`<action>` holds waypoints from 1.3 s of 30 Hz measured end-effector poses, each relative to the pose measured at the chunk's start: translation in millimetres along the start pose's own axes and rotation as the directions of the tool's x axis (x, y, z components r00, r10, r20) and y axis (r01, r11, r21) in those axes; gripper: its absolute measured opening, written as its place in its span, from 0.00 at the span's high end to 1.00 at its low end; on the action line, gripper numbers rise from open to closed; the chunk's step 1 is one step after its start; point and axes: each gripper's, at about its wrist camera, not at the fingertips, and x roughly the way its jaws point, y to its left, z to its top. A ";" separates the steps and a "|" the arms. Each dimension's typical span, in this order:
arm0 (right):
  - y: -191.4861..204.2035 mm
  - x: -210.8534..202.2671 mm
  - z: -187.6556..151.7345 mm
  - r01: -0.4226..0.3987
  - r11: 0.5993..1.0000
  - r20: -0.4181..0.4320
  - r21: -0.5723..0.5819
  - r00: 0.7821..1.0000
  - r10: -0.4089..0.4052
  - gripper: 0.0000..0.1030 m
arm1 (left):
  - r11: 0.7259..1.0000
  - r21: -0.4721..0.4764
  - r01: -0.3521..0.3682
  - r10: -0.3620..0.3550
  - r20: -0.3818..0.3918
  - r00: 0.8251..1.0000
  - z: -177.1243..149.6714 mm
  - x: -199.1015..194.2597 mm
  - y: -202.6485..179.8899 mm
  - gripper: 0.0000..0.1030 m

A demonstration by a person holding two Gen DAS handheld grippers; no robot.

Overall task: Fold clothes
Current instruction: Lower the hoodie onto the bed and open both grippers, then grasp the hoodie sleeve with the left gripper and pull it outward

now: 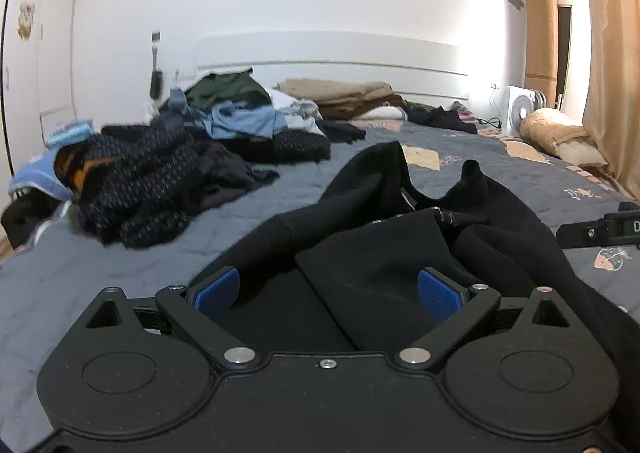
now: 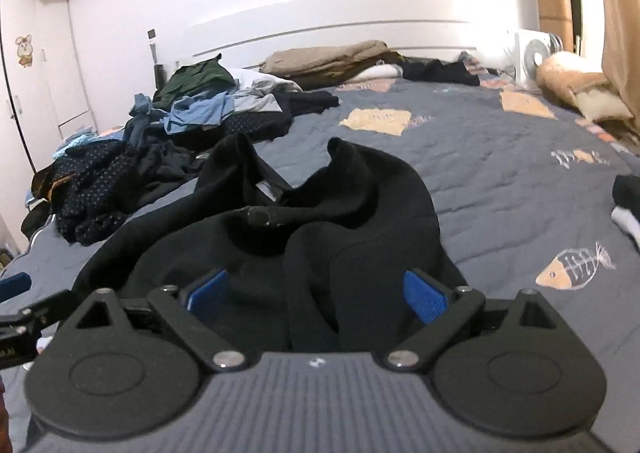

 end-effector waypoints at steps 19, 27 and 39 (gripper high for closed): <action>-44.1 1.0 -3.8 0.064 0.998 -0.010 0.010 0.998 -0.063 0.07 | 0.998 0.031 -0.059 0.061 -0.062 0.996 -3.5 -23.6 47.0 0.00; -53.7 -5.2 -1.1 0.022 0.998 0.031 0.054 0.999 -0.024 0.07 | 0.993 -0.005 -0.122 0.119 -0.181 0.976 -36.3 -48.9 79.0 0.00; -50.6 -19.4 -7.1 -0.073 0.997 0.012 0.034 0.997 0.072 0.07 | 0.990 -0.127 -0.066 0.015 -0.368 0.930 -85.4 -76.7 113.5 0.20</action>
